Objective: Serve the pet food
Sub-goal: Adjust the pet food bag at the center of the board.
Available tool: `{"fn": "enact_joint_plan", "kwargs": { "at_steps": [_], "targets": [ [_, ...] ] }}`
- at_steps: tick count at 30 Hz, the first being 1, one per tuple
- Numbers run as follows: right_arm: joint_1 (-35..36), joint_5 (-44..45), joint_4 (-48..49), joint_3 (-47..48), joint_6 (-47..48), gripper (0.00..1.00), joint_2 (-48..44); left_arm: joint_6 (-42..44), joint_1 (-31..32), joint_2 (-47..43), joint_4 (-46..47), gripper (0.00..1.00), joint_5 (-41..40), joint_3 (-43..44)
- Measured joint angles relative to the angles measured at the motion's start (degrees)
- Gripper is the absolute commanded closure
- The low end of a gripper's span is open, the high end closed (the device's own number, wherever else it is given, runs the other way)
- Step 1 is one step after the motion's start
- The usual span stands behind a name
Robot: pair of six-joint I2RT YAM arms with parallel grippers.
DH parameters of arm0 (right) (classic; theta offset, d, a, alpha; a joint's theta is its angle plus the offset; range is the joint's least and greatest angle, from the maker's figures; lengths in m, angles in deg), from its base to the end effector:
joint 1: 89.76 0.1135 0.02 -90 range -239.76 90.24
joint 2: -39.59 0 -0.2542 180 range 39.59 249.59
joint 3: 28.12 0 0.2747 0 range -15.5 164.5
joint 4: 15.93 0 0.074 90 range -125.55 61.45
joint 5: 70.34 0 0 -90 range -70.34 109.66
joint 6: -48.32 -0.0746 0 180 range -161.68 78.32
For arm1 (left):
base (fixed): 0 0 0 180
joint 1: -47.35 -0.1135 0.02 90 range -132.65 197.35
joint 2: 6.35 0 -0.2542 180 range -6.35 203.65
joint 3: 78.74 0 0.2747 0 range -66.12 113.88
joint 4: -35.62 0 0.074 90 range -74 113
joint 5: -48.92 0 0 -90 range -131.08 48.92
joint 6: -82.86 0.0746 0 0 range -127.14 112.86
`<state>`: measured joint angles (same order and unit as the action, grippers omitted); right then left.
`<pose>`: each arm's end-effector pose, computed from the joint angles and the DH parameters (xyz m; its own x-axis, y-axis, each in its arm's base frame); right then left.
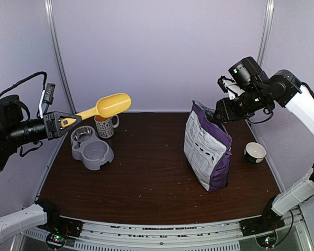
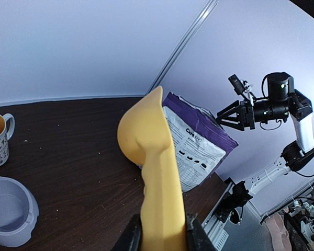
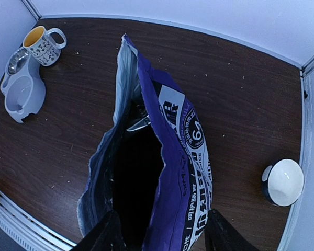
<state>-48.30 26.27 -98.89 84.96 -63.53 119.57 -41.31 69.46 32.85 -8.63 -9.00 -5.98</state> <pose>0.2315 0.1931 0.4006 -0.7558 -0.1744 -0.6311 -0.3456 0.9249 0.1583 0.1581 -0.1070 0.4006 -0.5929 -0.2728 -0.7577 0.5674 0.5262 -0.6334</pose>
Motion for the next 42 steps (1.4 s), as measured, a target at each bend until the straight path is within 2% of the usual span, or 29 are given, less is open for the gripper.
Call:
{"fn": "enact_joint_plan", "kwargs": {
  "at_steps": [6, 10, 12, 14, 16, 27, 31, 34, 37, 42],
  "targets": [
    [1.97, 7.52, -3.43, 3.85, 3.32, 0.51, 4.81, -0.07, 0.0, 0.0, 0.0, 0.78, -0.17, -0.15],
    [2.64, 11.39, -6.25, 8.09, 5.07, 0.55, 11.23, -0.07, 0.0, 0.07, 0.02, 0.78, -0.24, -0.15],
    [2.84, 13.22, -7.8, 10.64, 5.49, 0.7, 15.28, -0.07, 0.0, 0.13, 0.0, 0.78, -0.28, -0.15],
    [3.04, 14.64, -9.18, 12.17, 5.92, 0.82, 18.38, -0.07, 0.0, 0.24, 0.0, 0.78, -0.37, -0.15],
    [3.19, 15.91, -10.34, 12.72, 6.1, 1.0, 20.55, -0.07, 0.0, 0.37, 0.0, 0.78, -0.39, -0.15],
    [0.22, 26.82, -10.45, 10.93, 8.52, 1.0, 18.49, -0.04, 0.0, 0.72, 0.0, 0.78, -0.83, -0.15],
    [-1.68, 30.23, -10.64, 14.23, 10.12, 1.0, 18.12, -0.02, 0.0, 1.01, 0.0, 0.78, -1.09, -0.15],
    [-2.49, 29.59, -10.34, 17.16, 10.71, 1.0, 18.45, -0.02, 0.0, 1.14, 0.0, 0.78, -1.25, -0.15],
    [-2.64, 28.68, -6.47, 16.2, 10.25, 1.0, 17.55, -0.02, 0.0, 1.07, 0.0, 0.78, -1.44, -0.15],
    [-2.64, 22.21, -0.11, 4.85, 7.89, 1.0, 12.48, 0.0, 0.0, 0.52, -0.48, 0.78, -1.7, -0.15]
  ]
}}
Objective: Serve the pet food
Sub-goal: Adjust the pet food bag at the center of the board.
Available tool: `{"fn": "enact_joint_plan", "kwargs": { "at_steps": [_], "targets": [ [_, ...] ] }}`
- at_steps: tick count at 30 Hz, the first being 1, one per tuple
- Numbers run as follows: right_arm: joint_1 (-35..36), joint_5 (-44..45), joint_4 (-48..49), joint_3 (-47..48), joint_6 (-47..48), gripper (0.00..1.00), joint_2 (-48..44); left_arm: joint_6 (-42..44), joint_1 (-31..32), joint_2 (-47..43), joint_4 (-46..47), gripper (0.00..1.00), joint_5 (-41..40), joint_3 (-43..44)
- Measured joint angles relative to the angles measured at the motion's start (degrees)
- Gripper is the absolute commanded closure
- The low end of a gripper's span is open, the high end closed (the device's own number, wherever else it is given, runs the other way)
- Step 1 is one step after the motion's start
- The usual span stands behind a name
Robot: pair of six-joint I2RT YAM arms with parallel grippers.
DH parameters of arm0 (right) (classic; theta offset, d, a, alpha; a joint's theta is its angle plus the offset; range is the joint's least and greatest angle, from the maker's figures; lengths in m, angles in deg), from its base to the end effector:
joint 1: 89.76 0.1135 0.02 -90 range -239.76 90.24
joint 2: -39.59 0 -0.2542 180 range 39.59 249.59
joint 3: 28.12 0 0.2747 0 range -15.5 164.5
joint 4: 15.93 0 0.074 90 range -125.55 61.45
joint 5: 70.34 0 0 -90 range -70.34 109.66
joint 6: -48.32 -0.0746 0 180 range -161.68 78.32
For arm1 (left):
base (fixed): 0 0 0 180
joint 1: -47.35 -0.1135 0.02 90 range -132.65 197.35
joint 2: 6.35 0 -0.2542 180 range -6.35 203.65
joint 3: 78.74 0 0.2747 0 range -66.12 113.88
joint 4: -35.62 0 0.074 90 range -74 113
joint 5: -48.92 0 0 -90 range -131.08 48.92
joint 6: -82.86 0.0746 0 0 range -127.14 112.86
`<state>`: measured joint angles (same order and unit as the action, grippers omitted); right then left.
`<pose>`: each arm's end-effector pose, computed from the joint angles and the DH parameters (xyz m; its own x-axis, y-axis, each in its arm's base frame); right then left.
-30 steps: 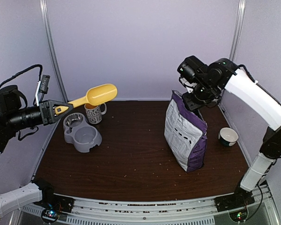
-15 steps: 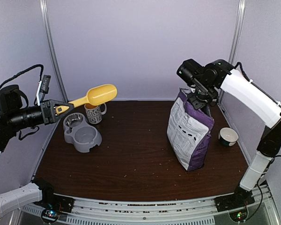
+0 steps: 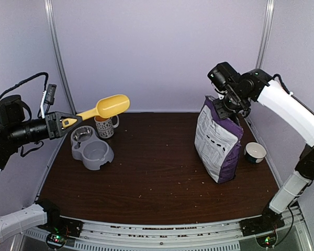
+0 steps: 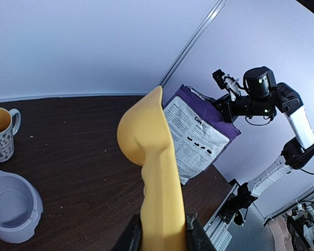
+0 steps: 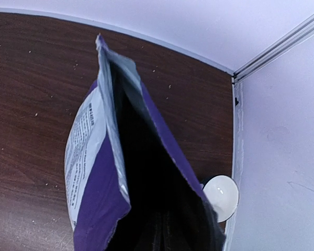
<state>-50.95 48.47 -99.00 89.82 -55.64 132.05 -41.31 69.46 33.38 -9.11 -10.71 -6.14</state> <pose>0.2981 0.1936 0.3680 -0.7223 -0.3097 -0.6183 -0.1789 0.9474 -0.2655 0.1624 -0.1067 0.3966 -0.5974 -0.2803 -0.7514 0.5410 0.5507 -0.6356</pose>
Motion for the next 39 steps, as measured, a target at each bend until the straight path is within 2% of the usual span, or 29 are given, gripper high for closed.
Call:
{"fn": "enact_joint_plan", "kwargs": {
  "at_steps": [5, 9, 12, 17, 26, 27, 28, 29, 30, 31, 36, 39],
  "targets": [
    [0.09, -4.04, 1.49, -2.89, -1.62, 1.0, -2.05, 0.02, 0.0, -0.85, -1.99, 0.78, -0.72, 0.02],
    [0.11, -6.78, 1.07, -1.7, -2.8, 0.77, -4.24, 0.0, 0.0, -0.79, -2.47, 0.78, -0.85, 0.0],
    [0.11, -8.52, -0.24, 2.12, -3.28, 0.67, -5.25, 0.0, 0.0, -0.83, -2.45, 0.78, -0.85, 0.0],
    [0.11, -9.29, -2.34, 6.03, -3.3, 0.61, -6.01, -0.09, 0.0, -1.16, -2.47, 0.78, -0.9, 0.0],
    [-1.99, -7.78, -4.79, 4.72, -2.43, 0.55, -3.39, -0.68, 0.0, -3.21, -2.47, 0.78, -0.9, -0.04],
    [-2.4, -7.48, -4.79, 4.02, -2.25, 0.58, -2.86, -0.74, 0.0, -3.39, -2.47, 0.78, -0.9, -0.09],
    [-2.75, -7.19, -4.79, 3.34, -2.08, 0.66, -2.36, -0.83, 0.0, -3.56, -2.56, 0.78, -0.9, -0.11],
    [-3.21, -6.93, -4.83, 2.62, -1.84, 0.78, -1.73, -0.92, 0.0, -3.69, -2.56, 0.78, -0.92, -0.13],
    [-3.65, -6.75, -4.81, 1.99, -1.46, 0.95, -1.09, -0.96, 0.0, -3.8, -2.56, 0.78, -0.92, -0.15],
    [-4.15, -6.67, -4.68, 1.31, -1.46, 1.0, -0.46, -1.05, 0.0, -3.91, -2.58, 0.78, -0.92, -0.15],
    [-5.2, -9.92, -2.93, -1.99, -0.83, 1.0, -0.7, -1.01, 0.0, -4.2, -2.62, 0.78, -0.7, -0.2],
    [-4.81, -17.51, 2.12, -6.58, -1.25, 1.0, -3.91, -0.35, 0.0, -3.74, -2.62, 0.78, 0.31, -0.2]
  ]
}}
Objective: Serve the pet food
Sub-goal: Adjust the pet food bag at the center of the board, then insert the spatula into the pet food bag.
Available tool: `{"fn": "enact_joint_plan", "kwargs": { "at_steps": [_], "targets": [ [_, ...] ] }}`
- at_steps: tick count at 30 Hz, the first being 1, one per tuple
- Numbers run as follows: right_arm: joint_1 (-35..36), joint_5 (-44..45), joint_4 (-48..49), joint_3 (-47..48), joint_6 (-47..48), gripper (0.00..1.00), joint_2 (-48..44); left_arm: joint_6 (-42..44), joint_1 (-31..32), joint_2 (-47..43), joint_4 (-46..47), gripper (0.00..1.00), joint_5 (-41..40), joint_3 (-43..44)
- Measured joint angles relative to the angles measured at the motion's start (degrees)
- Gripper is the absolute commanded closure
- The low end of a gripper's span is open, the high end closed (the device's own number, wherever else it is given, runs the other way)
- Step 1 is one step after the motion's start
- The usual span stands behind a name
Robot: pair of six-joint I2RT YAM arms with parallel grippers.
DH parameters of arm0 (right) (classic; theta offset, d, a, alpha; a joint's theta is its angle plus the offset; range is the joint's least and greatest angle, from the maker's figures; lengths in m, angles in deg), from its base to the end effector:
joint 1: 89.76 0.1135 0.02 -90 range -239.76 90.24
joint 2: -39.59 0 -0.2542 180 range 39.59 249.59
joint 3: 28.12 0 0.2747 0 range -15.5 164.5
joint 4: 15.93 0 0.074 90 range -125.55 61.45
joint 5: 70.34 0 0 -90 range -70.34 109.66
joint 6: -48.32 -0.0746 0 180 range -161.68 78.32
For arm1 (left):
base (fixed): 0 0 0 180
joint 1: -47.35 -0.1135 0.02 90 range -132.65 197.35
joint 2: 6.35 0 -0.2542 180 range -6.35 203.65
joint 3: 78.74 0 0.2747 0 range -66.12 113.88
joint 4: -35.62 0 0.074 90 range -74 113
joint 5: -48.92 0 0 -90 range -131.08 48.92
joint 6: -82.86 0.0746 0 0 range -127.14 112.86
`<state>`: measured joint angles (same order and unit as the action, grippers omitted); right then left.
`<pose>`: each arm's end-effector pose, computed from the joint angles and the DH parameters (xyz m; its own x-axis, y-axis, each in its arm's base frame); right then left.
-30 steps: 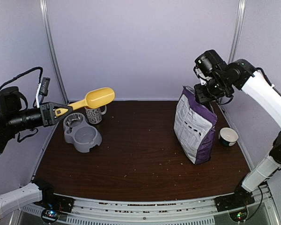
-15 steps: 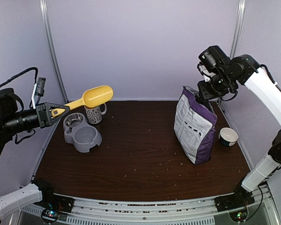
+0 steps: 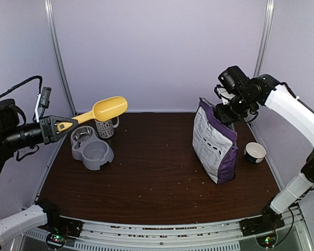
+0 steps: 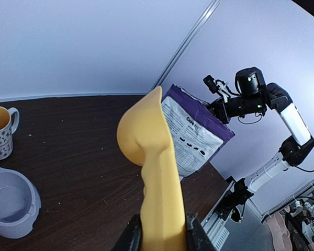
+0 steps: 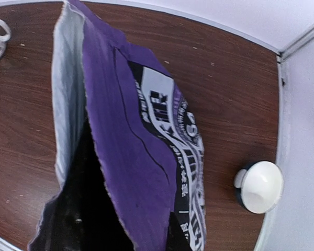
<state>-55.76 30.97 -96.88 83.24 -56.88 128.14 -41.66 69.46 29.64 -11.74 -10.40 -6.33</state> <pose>0.2937 0.1805 0.3491 -0.8008 -0.2300 -0.5531 -0.2617 0.9649 -0.0223 0.1441 -0.0996 0.3997 -0.5913 -0.2858 -0.7541 0.5495 0.5416 -0.6362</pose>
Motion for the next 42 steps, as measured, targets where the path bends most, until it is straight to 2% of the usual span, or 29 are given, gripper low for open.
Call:
{"fn": "enact_joint_plan", "kwargs": {
  "at_steps": [3, 8, 16, 25, 37, 42],
  "targets": [
    [2.51, -6.56, 6.14, -6.08, -2.08, 1.0, -3.17, 0.92, 0.0, 0.74, -0.02, 0.78, 0.87, 0.0],
    [12.04, -12.37, 15.76, -12.92, -7.5, 1.0, -2.67, 2.29, 0.0, 1.55, 0.02, 0.81, 2.89, -0.2],
    [24.44, -13.84, 26.1, -15.87, -15.58, 1.0, 5.01, 1.46, 2.93, 0.0, 1.38, 0.81, 3.78, -4.92],
    [28.57, -9.73, 33.55, -17.84, -20.26, 1.0, 6.75, -1.95, 18.01, 2.12, 4.39, 0.81, -3.76, -11.04],
    [32.44, 1.46, 34.05, -18.16, -20.41, 1.0, 3.98, -2.47, 20.02, 11.19, 6.05, 0.83, -9.64, -11.28],
    [34.97, 8.17, 30.99, -16.61, -18.32, 1.0, 3.48, -1.77, 22.62, 15.96, 4.63, 0.83, -12.63, -6.64]
  ]
}}
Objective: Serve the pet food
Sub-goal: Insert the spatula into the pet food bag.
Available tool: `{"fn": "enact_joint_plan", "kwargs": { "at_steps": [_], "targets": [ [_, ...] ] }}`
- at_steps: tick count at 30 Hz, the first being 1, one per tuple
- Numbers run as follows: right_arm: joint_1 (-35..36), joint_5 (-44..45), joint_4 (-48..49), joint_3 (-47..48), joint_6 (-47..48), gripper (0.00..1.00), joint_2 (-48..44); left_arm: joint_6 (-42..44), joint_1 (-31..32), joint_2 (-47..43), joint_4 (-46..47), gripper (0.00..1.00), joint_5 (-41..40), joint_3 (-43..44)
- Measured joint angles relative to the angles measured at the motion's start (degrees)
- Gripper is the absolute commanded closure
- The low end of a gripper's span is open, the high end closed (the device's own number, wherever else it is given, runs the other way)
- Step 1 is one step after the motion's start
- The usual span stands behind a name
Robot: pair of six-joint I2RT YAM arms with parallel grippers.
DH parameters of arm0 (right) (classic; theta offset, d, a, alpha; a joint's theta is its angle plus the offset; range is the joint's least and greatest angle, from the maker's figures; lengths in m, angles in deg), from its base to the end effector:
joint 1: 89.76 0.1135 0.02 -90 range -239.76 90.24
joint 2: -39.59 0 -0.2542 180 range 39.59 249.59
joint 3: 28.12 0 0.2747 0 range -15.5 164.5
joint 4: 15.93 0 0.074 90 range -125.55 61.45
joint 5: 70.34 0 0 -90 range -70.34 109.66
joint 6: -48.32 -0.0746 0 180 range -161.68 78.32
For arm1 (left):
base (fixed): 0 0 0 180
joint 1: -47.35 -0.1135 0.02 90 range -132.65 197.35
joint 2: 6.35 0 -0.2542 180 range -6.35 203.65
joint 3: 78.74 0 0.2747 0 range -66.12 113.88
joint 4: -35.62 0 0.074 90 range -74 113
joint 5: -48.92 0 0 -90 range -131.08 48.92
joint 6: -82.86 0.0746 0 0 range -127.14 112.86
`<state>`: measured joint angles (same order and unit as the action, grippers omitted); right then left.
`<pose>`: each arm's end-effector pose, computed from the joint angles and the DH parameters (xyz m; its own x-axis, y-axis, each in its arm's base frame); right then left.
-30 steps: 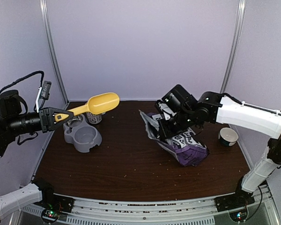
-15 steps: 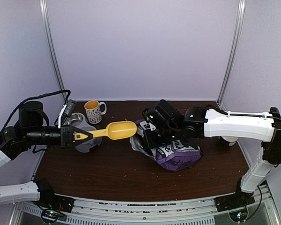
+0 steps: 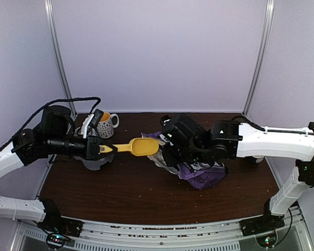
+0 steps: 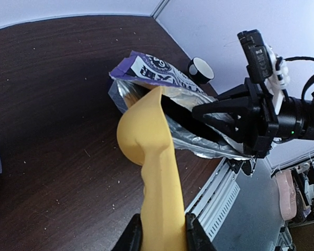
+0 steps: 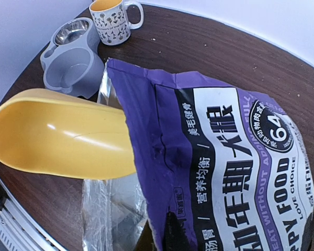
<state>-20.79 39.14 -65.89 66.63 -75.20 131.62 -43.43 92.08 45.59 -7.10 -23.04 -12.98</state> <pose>0.1673 0.3657 0.2746 -0.6607 -0.2678 -0.7012 -0.5204 0.8367 0.1708 0.1663 -0.1972 0.3092 -0.7868 -0.0127 -0.6171 0.4914 0.5920 -0.6388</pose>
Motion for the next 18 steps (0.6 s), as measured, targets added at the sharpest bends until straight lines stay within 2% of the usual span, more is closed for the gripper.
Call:
{"fn": "enact_joint_plan", "kwargs": {
  "at_steps": [10, 18],
  "targets": [
    [5.11, 5.55, -1.05, 1.9, 2.1, 1.0, 1.03, 0.22, 7.21, 10.47, -1.18, 0.83, -6.47, 5.92],
    [7.04, 6.97, -0.28, 2.97, 2.05, 1.0, 3.3, -1.38, 11.04, 14.1, 0.81, 0.85, -11.21, 6.16]
  ]
}}
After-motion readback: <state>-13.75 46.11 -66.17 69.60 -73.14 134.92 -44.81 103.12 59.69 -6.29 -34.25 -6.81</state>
